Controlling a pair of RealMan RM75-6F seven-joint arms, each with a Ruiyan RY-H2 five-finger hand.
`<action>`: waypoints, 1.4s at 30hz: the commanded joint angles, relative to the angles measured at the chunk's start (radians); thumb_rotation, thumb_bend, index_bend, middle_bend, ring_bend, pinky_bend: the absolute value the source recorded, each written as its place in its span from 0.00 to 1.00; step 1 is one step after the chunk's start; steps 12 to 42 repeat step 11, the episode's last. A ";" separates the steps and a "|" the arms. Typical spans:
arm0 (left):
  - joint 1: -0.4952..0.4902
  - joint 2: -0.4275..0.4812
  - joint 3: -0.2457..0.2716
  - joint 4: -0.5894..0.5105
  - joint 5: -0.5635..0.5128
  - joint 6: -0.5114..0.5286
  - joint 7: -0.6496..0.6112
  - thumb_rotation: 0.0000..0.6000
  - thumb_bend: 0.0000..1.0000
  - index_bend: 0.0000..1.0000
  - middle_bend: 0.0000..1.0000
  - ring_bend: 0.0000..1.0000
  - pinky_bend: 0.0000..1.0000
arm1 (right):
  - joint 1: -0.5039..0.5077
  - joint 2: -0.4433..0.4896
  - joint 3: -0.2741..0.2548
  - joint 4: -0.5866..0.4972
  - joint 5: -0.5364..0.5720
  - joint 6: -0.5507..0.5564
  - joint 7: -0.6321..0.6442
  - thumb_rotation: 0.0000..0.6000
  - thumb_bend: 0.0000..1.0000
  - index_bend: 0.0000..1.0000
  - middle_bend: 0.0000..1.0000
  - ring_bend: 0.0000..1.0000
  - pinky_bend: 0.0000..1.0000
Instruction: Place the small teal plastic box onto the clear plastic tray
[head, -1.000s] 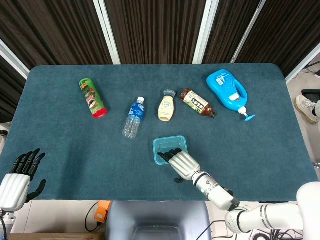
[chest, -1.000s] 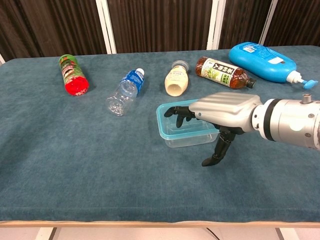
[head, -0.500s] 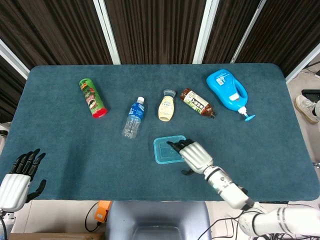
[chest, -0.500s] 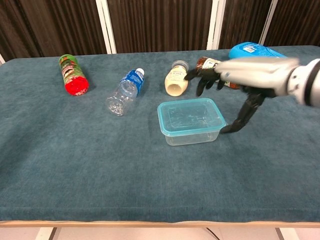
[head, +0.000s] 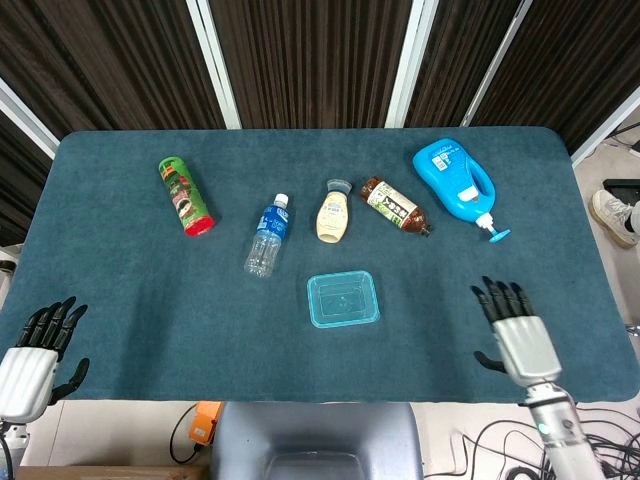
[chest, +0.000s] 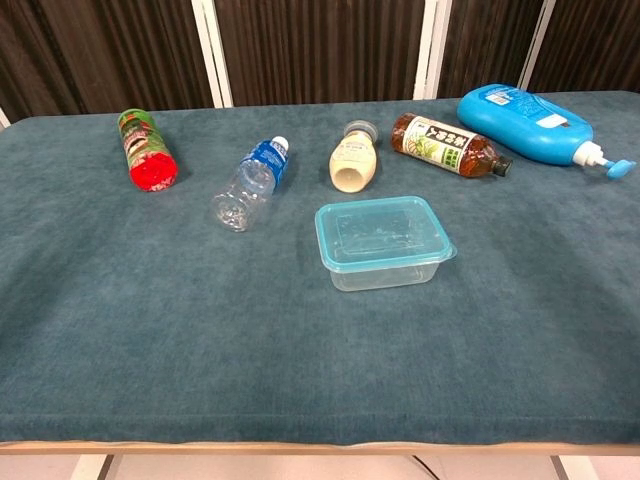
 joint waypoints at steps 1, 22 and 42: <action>-0.001 -0.004 -0.002 -0.004 -0.005 -0.005 0.015 1.00 0.40 0.00 0.00 0.00 0.12 | -0.087 0.007 -0.014 0.133 -0.077 0.050 0.191 1.00 0.33 0.00 0.00 0.00 0.05; 0.011 -0.007 0.008 -0.010 0.005 0.007 0.045 1.00 0.40 0.00 0.00 0.00 0.12 | -0.124 0.020 0.035 0.143 -0.111 0.034 0.204 1.00 0.33 0.00 0.00 0.00 0.05; 0.011 -0.007 0.008 -0.010 0.005 0.007 0.045 1.00 0.40 0.00 0.00 0.00 0.12 | -0.124 0.020 0.035 0.143 -0.111 0.034 0.204 1.00 0.33 0.00 0.00 0.00 0.05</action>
